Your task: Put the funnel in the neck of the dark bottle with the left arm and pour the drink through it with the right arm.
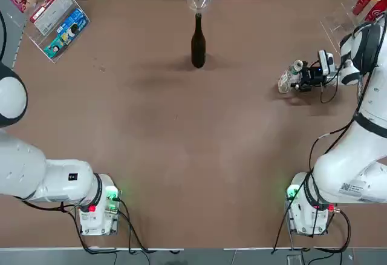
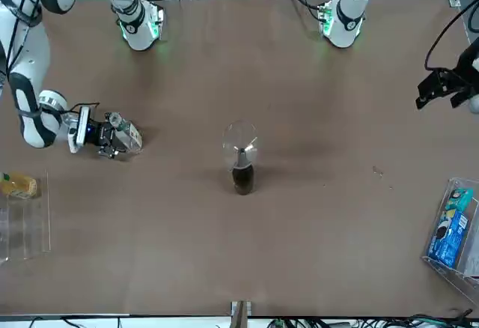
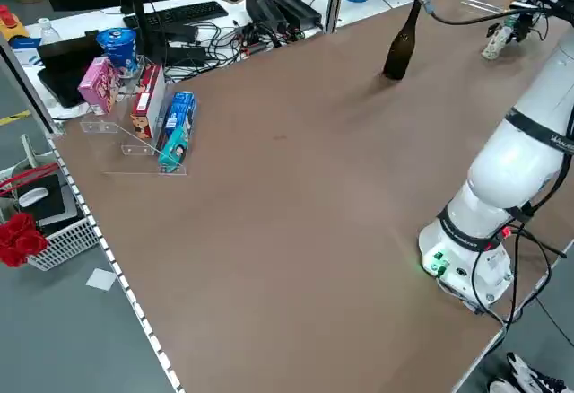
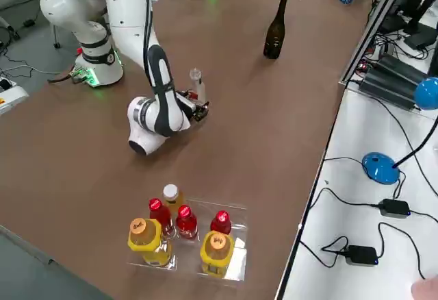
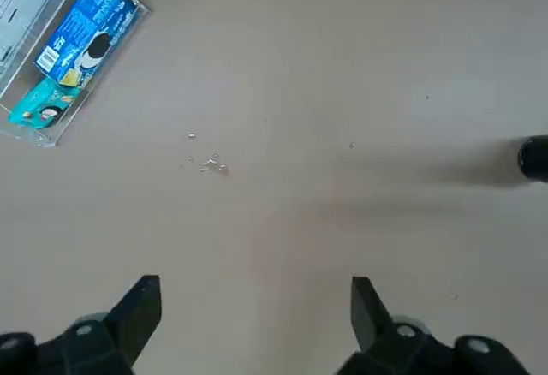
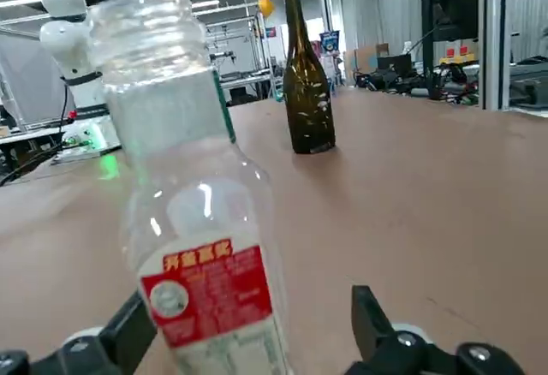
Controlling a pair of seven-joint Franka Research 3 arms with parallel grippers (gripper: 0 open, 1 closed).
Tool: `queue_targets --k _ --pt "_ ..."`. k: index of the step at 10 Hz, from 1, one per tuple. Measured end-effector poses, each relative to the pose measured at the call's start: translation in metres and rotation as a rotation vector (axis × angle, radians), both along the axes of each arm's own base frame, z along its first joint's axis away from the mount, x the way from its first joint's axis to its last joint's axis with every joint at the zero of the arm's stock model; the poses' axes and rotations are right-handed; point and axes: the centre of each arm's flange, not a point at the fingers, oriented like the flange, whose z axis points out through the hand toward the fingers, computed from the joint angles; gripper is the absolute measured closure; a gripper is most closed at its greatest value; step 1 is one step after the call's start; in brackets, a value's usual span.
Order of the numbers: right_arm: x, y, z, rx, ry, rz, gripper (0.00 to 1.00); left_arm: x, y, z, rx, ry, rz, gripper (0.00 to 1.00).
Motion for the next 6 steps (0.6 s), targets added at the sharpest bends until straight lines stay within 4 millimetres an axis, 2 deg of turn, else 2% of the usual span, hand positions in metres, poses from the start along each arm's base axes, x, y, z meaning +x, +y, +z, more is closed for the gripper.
queue_targets --k 4,6 --pt "-0.009 -0.030 0.009 -0.052 0.010 -0.022 0.00 0.000 0.002 -0.001 0.000 -0.002 0.004 0.02" --pt "-0.013 -0.052 0.027 -0.101 0.030 -0.004 0.00 0.000 0.002 -0.001 0.000 -0.002 0.005 0.02"
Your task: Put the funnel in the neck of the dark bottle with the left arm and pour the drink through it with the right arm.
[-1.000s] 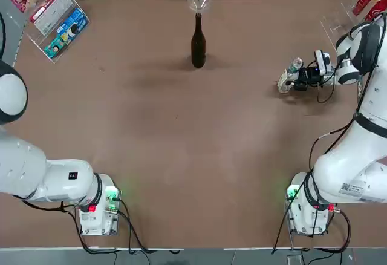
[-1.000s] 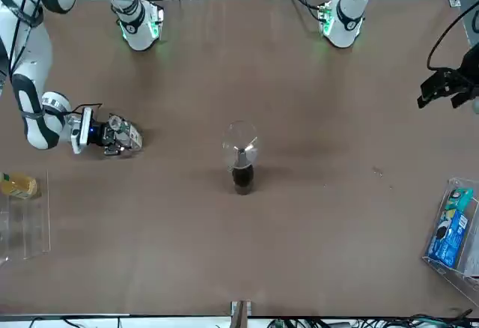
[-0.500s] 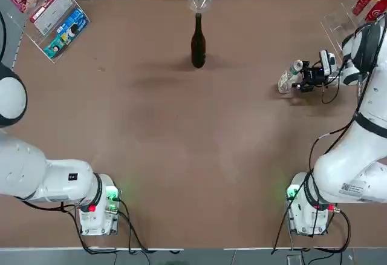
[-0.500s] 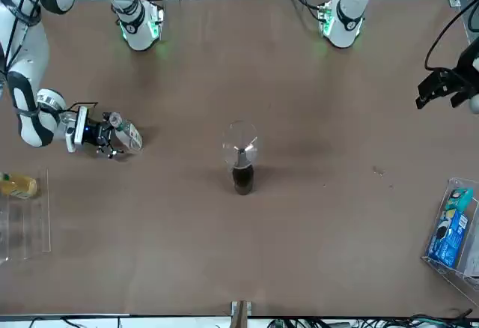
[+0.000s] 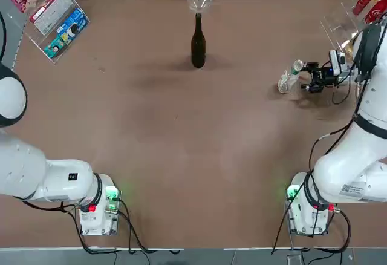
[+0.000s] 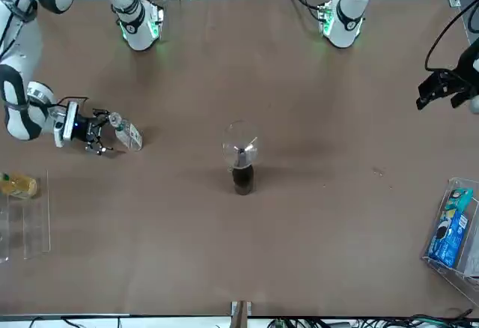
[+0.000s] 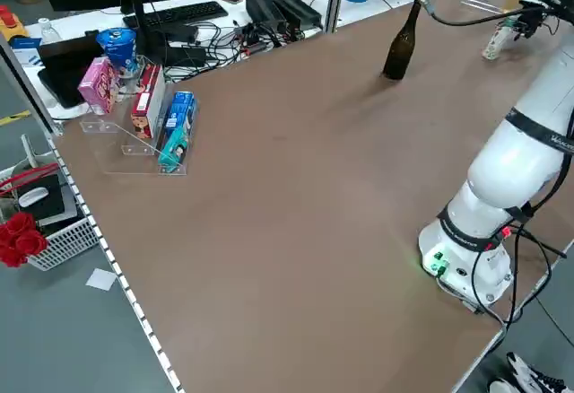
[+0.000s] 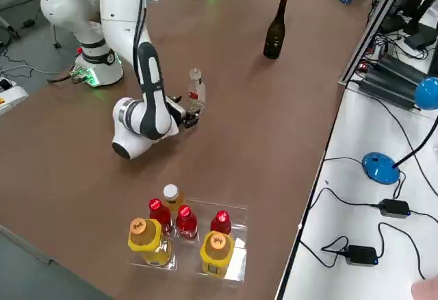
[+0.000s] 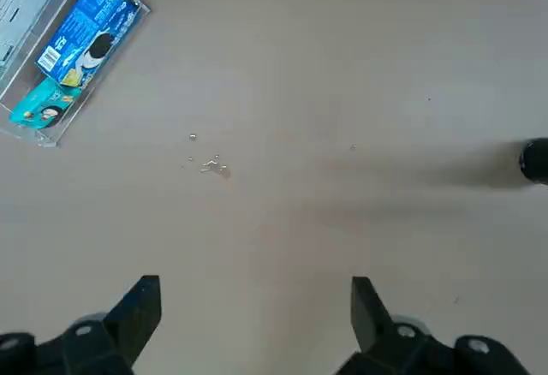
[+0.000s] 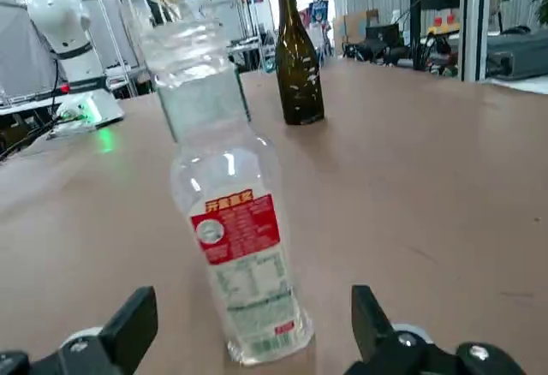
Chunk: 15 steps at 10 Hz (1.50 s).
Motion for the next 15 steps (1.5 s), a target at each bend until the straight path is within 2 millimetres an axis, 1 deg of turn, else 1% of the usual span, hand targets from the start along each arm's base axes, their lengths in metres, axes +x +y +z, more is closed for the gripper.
queue_targets --k 1,2,4,5,7,9,10,12,14,15 --pt "0.001 -0.011 0.016 -0.032 0.024 0.016 0.00 0.000 0.000 0.000 0.000 0.000 0.001 0.02" --pt "0.003 -0.021 0.035 -0.066 0.068 0.029 0.00 0.000 0.001 0.000 0.000 0.000 0.001 0.02" --pt "0.017 -0.038 0.088 -0.176 0.215 0.020 0.00 0.000 0.001 -0.001 0.000 0.001 0.002 0.02" --pt "0.024 -0.044 0.117 -0.251 0.285 -0.010 0.00 0.000 0.001 -0.001 0.000 0.001 0.002 0.02" --pt "0.033 -0.044 0.167 -0.384 0.425 -0.087 0.00 0.000 0.001 0.000 0.000 0.000 0.002 0.02" --pt "0.043 -0.031 0.213 -0.485 0.543 -0.157 0.00 0.000 0.002 0.000 0.000 0.000 0.003 0.02" --pt "0.052 -0.025 0.240 -0.531 0.582 -0.198 0.00 0.000 0.002 0.000 0.000 0.000 0.003 0.02" --pt "0.080 -0.010 0.303 -0.637 0.688 -0.316 0.00 0.000 0.002 0.000 0.000 -0.001 0.004 0.02" --pt "0.101 0.019 0.365 -0.751 0.812 -0.493 0.00 0.000 0.002 0.000 0.000 -0.003 0.004 0.02" --pt "0.106 0.039 0.393 -0.804 0.870 -0.599 0.00 0.000 0.002 0.001 0.000 -0.006 0.004 0.02"
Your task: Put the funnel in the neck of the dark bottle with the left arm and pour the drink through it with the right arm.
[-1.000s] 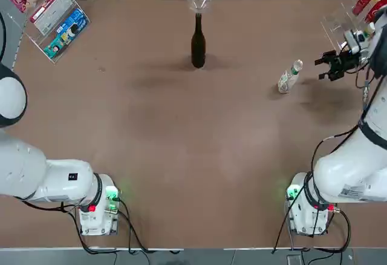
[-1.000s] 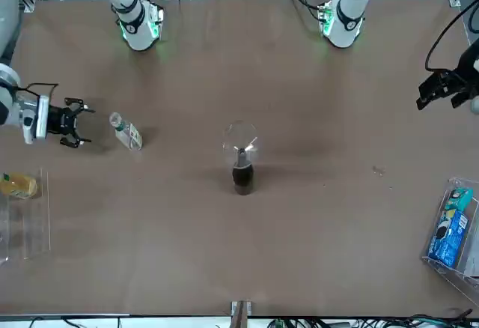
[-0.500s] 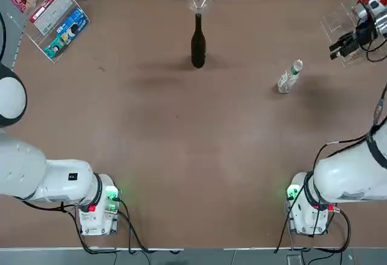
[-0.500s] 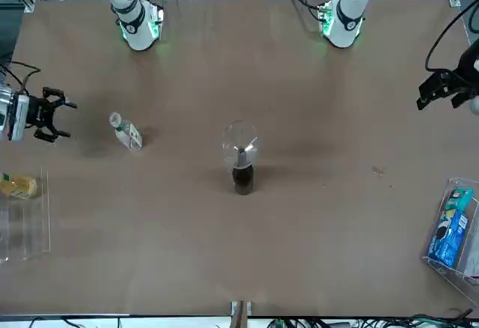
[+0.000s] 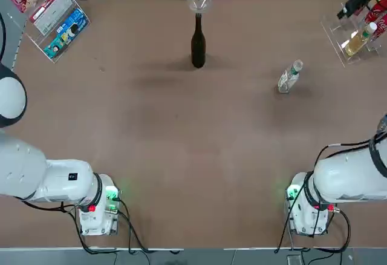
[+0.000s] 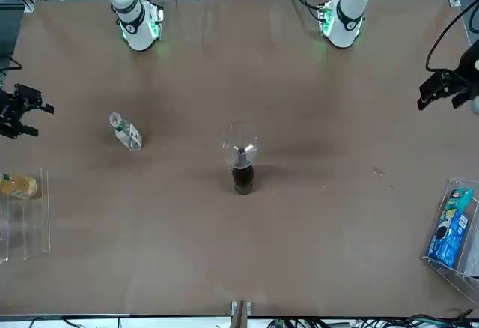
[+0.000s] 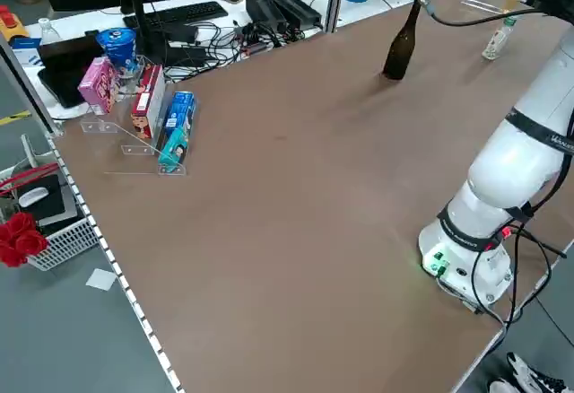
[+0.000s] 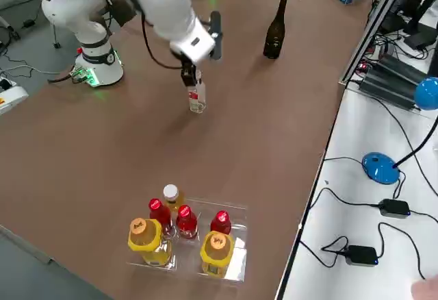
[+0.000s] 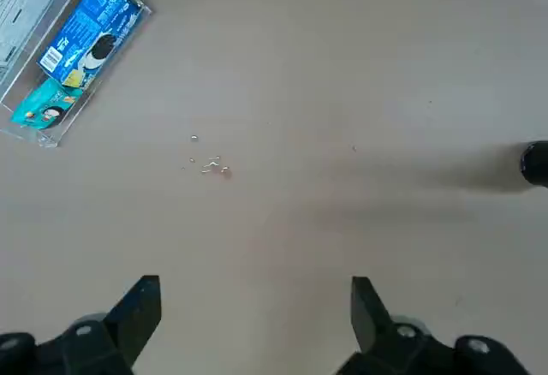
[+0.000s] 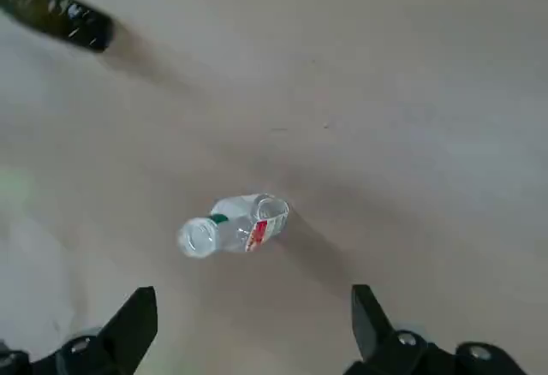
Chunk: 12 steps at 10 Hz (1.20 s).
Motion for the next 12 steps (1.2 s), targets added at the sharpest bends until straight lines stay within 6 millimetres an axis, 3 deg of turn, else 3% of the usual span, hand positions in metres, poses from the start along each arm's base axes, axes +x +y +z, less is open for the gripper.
queue_targets --k 3,7,9,12 --pt "-0.007 0.054 0.058 -0.157 0.052 -0.261 0.00 0.000 0.000 0.002 0.000 -0.012 0.001 0.02" --pt "-0.017 0.098 0.101 -0.318 0.091 -0.456 0.00 0.001 0.000 0.002 -0.001 -0.017 0.001 0.02" --pt "-0.024 0.102 0.118 -0.348 0.079 -0.477 0.00 0.001 0.000 0.002 0.000 -0.016 -0.001 0.02" --pt "-0.029 0.097 0.126 -0.356 0.068 -0.489 0.00 0.001 0.001 0.001 0.000 -0.013 -0.002 0.02"
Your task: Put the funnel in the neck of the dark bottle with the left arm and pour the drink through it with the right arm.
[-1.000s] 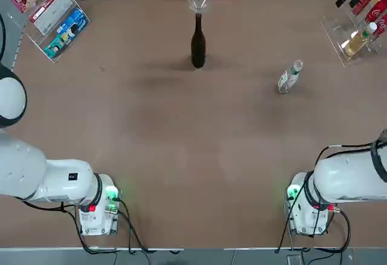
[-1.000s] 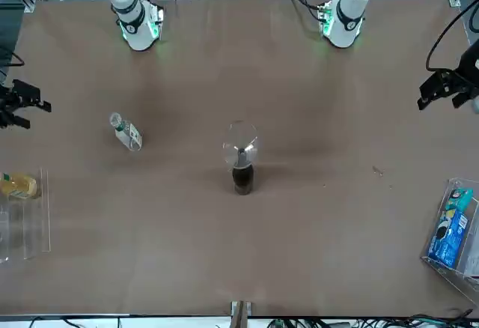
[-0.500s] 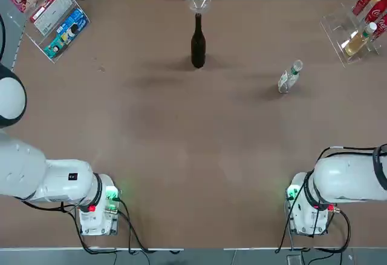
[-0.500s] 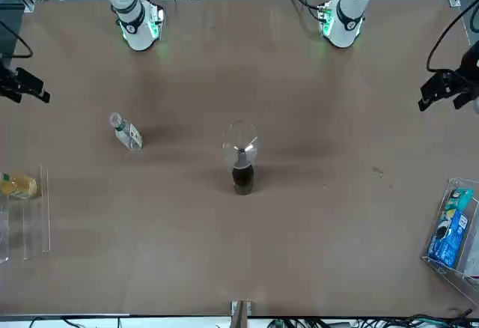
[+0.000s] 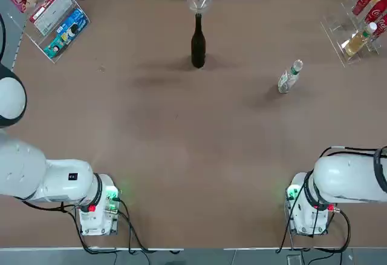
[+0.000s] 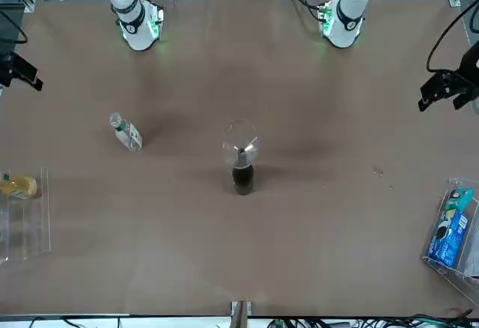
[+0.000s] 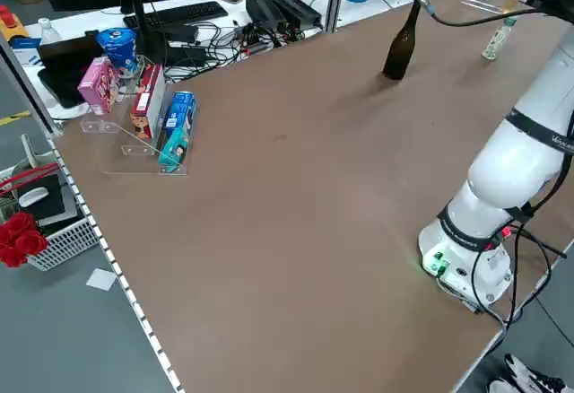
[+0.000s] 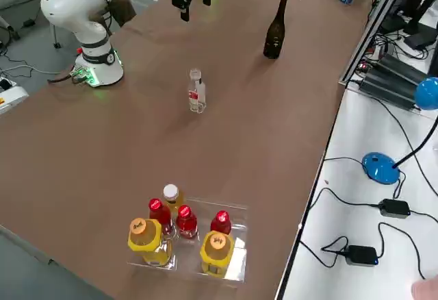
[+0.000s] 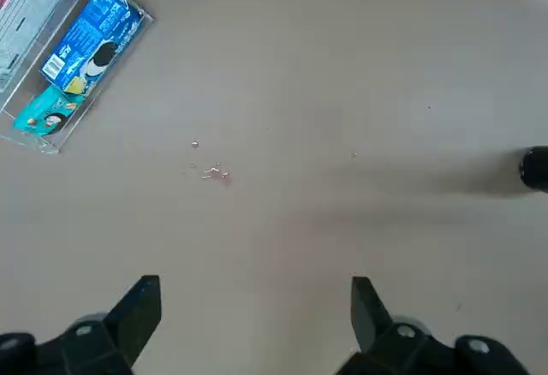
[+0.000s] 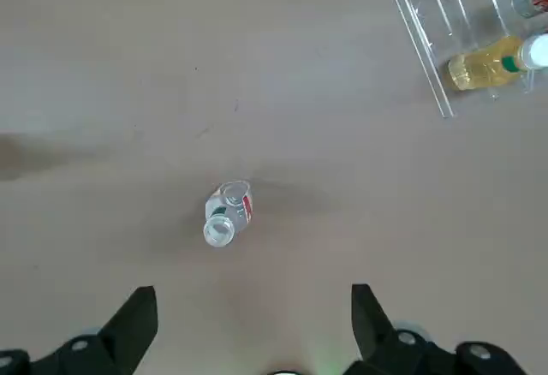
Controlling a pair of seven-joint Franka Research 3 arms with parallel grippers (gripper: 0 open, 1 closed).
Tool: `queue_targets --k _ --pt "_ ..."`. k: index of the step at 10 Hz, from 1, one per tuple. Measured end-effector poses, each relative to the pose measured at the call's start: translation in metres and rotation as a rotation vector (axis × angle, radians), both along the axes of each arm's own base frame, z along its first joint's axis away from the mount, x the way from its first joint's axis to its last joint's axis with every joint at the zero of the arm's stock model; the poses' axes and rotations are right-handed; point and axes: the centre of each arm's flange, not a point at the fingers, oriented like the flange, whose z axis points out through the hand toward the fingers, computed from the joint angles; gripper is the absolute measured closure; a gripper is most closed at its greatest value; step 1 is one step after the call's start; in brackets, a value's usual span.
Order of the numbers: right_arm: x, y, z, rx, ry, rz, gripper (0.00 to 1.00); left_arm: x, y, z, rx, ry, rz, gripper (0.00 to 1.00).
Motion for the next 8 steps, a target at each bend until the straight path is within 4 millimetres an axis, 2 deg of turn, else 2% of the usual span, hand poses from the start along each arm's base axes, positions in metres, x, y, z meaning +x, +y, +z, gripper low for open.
queue_targets --k 3,8 --pt "-0.001 0.001 0.002 -0.002 -0.003 0.003 0.00 0.002 0.000 -0.002 0.000 -0.003 0.000 0.02" --pt "0.001 0.016 0.002 -0.005 -0.003 0.030 0.00 0.003 0.000 -0.002 0.000 -0.006 0.001 0.02"
